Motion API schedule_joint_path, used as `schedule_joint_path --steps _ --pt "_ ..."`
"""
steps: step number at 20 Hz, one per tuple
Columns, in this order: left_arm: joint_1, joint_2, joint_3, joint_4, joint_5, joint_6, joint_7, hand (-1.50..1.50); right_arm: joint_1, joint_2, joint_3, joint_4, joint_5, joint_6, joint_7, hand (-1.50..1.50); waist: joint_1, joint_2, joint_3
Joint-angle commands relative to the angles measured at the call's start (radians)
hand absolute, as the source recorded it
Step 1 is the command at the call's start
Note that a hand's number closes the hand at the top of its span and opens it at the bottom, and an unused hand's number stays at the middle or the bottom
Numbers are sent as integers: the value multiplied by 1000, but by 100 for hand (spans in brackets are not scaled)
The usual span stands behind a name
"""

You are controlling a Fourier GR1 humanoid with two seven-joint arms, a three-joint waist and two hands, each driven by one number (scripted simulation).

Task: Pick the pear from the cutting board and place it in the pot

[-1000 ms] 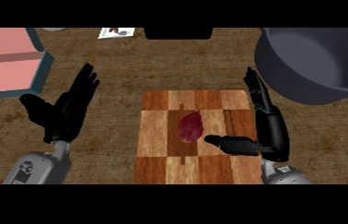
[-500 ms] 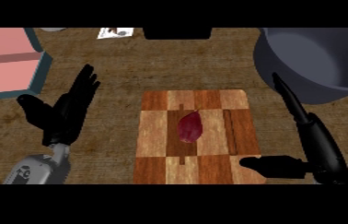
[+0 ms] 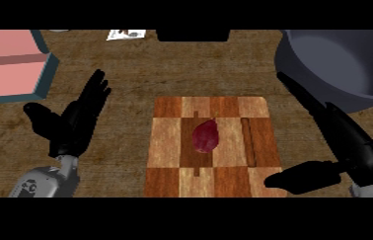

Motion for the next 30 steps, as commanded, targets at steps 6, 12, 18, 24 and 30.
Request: schedule_joint_path --steps 6,12,18,24,30 --pt "-5 -42 44 -22 -44 -14 38 0 -110 121 39 77 30 80 214 -150 -3 1 1" --pt "31 -36 75 -10 -25 -83 12 0 -89 142 94 230 97 143 137 -150 -1 2 1" --pt "3 -90 110 49 -82 -104 -3 0 -86 212 58 198 161 188 203 -150 -5 1 1" --pt "-14 -109 120 30 -109 -111 47 0 -69 335 132 198 291 106 213 -150 -6 1 1" --pt "90 -144 97 -94 -156 -107 68 0 -61 406 135 222 353 105 222 -150 -3 0 1"
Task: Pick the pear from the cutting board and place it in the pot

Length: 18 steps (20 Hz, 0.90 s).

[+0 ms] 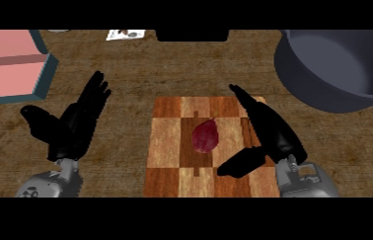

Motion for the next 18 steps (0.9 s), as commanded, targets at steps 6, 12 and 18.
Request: schedule_joint_path --steps 6,12,18 --pt "-11 -39 21 33 -35 -27 -21 0 -85 48 -73 188 38 52 4 -150 1 1 0" --pt "65 -27 28 -63 -41 -66 0 0 -105 127 41 311 121 -84 14 -150 6 0 0" --pt "2 -58 55 32 -66 -71 -32 0 -96 118 -9 366 156 30 -59 -150 1 0 0"
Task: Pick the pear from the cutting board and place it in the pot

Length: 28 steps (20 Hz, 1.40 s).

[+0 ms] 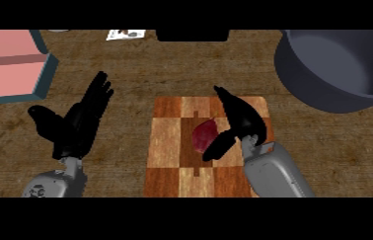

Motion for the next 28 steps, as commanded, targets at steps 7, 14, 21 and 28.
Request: schedule_joint_path --steps 7,14,21,28 --pt "-20 -1 41 -10 1 -30 39 0 9 12 118 89 8 -25 62 -150 0 0 0" --pt "10 -47 16 1 -57 -23 7 0 27 12 45 129 19 1 -23 -150 -1 0 0" --pt "65 -47 35 -30 -50 -41 -30 0 -38 12 20 215 54 -96 -219 150 1 0 0" --pt "65 -46 32 -78 -49 -51 21 0 -6 -40 -55 155 76 -97 -150 150 -1 -1 0"
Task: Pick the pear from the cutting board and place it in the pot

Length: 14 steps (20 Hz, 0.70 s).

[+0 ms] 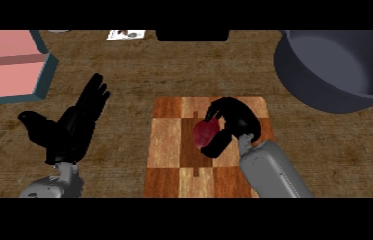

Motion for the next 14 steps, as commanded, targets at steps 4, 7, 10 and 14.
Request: schedule_joint_path --steps 4,7,10,14 --pt "26 23 37 -43 12 7 20 0 91 -272 -292 51 68 -104 186 150 -49 -6 -1" --pt "23 0 21 -15 8 10 -1 0 107 -371 -393 60 76 -100 274 150 -49 -2 -2" --pt "-2 -3 17 -16 -11 26 8 0 164 -434 -400 13 159 -147 312 150 -34 -3 -1" --pt "7 16 23 -26 9 -5 26 0 209 -543 -451 -128 219 -138 354 150 -28 -5 -1"
